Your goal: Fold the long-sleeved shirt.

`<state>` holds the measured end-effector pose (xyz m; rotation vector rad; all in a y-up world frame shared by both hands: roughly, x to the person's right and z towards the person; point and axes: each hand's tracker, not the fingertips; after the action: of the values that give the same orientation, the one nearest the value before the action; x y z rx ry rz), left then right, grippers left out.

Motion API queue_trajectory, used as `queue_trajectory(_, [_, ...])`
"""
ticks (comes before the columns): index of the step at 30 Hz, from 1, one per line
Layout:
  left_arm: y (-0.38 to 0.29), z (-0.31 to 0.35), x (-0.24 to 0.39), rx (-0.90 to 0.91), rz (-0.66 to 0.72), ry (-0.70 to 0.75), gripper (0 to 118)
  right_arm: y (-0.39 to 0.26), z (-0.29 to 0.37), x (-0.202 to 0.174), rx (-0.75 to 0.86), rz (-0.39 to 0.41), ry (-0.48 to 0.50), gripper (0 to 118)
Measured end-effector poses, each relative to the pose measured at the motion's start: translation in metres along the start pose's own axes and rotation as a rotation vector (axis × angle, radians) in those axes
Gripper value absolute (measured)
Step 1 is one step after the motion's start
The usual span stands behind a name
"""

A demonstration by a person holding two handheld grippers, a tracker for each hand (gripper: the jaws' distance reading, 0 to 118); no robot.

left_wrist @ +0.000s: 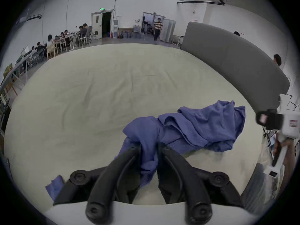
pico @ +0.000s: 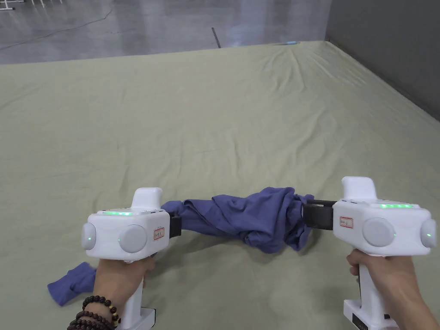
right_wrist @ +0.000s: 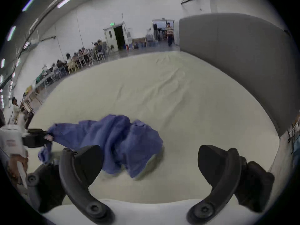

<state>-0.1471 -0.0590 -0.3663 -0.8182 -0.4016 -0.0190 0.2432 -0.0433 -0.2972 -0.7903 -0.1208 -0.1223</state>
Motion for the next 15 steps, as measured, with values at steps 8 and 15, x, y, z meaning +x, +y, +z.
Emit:
queue_trajectory(8, [-0.001, -0.011, -0.009, -0.017, -0.001, 0.021, 15, -0.001, -0.081, -0.021, -0.113, 0.04, 0.033, 19])
queue_trajectory(15, [0.027, 0.04, -0.02, 0.156, 0.026, 0.022, 15, 0.029, -0.024, -0.018, 0.109, -0.036, 0.135, 18])
